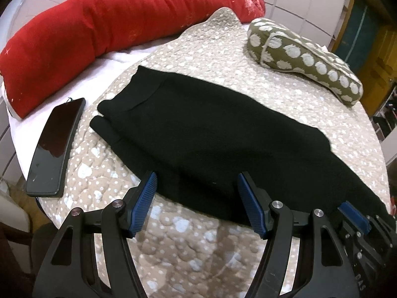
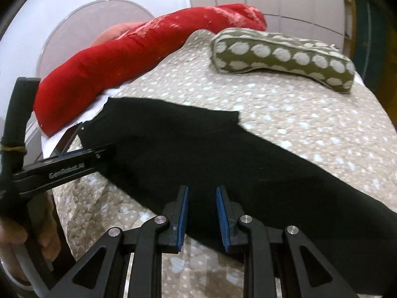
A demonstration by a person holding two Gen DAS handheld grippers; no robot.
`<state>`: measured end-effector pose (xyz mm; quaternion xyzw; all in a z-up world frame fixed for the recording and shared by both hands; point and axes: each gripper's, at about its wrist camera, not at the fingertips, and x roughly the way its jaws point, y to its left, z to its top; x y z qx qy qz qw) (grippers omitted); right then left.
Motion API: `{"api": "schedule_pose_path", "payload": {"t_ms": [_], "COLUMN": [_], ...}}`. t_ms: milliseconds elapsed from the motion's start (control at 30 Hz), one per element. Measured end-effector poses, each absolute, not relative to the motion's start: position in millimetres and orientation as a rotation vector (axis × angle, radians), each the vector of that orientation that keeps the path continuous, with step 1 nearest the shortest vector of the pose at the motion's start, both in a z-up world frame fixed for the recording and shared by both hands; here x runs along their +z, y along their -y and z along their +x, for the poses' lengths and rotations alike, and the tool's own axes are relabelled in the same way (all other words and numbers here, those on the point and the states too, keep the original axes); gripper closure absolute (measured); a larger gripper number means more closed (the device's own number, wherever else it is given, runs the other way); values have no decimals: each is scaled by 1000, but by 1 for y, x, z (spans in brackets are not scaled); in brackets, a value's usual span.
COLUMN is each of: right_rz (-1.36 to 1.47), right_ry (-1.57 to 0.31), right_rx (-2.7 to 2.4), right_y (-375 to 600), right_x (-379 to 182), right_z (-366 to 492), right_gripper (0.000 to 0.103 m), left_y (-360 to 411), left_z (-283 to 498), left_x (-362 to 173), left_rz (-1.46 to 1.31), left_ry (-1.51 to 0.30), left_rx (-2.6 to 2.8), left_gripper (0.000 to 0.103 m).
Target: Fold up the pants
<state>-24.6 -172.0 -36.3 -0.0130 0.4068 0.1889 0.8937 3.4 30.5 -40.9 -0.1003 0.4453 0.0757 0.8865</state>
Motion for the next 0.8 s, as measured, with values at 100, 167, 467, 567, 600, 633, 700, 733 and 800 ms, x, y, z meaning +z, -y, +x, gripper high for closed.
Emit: {"api": "schedule_pose_path", "payload": {"t_ms": [100,167,467,567,600,633,700,733,800], "right_rz": [-30,-22,-26,-29,-24,-16,-8,-5,6], "right_ry": [-836,-845,-837,-834,-834,-833,-831,-830,-829], "right_rx": [352,324,187,147,140,127,105,99,82], "right_y": [181,189,224,238,242,249,259,263,273], "right_x": [-34,-35,-39,-40,-41,-41,-40,-40,-39], "right_z": [-25,-25,-32,-35,-36,-38,-40,-41,-44], "right_gripper": [81,81,80,79,79,79,79,79,78], "left_y": [-21,-12,33,48,53,59,69,75,84], "left_z": [0,-1,-6,-5,-5,-4,-4,-3,-2], "left_x": [-35,-33,-37,-37,-37,-38,-39,-39,-39], "left_rz": [-204,-201,-157,-135,-130,-122,-110,-101,-88], "left_ry": [-909,-901,-908,-904,-905,-909,-913,-913,-916], "left_rx": [129,96,-28,-64,-74,-87,-103,-112,-134], "left_gripper": [35,35,35,36,36,35,35,35,35]}}
